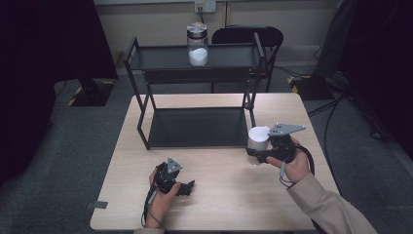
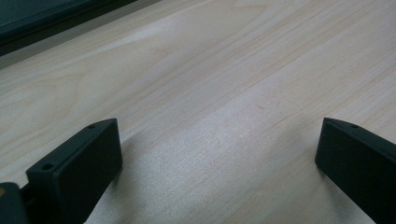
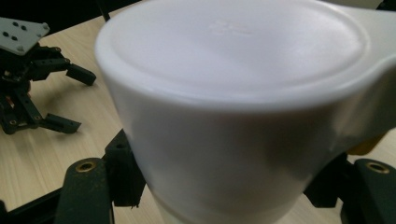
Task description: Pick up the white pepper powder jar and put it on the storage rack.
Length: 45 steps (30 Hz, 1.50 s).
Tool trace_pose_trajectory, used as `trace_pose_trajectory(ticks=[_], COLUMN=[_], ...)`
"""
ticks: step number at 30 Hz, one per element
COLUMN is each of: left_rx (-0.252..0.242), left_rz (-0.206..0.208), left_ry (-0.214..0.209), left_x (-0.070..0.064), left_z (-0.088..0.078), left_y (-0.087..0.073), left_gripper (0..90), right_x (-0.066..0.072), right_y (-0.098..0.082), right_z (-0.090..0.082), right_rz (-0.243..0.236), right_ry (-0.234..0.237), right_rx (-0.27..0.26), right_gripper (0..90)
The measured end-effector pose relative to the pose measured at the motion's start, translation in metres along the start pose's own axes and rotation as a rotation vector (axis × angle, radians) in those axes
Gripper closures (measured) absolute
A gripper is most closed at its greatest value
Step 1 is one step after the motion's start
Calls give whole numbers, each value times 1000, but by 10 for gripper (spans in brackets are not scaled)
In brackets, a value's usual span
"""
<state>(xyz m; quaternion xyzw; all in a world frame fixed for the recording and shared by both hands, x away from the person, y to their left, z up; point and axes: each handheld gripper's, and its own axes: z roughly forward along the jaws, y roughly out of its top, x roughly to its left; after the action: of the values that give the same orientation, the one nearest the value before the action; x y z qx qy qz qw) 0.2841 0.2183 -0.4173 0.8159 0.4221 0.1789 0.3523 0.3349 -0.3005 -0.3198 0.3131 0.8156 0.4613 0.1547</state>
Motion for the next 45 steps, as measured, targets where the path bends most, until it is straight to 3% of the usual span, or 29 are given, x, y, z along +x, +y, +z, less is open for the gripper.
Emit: trace_pose_trajectory(ticks=[29,45], left_rx=[0,0], left_rz=[-1,-1], left_ry=[2,1], left_x=[0,0], left_z=[0,0], left_y=[0,0], left_gripper=[1,1], right_x=[7,0], right_y=[104,145], right_z=[10,5], right_rz=[-46,-53], right_ry=[63,40], right_rx=[-30,-55], right_gripper=[305,305])
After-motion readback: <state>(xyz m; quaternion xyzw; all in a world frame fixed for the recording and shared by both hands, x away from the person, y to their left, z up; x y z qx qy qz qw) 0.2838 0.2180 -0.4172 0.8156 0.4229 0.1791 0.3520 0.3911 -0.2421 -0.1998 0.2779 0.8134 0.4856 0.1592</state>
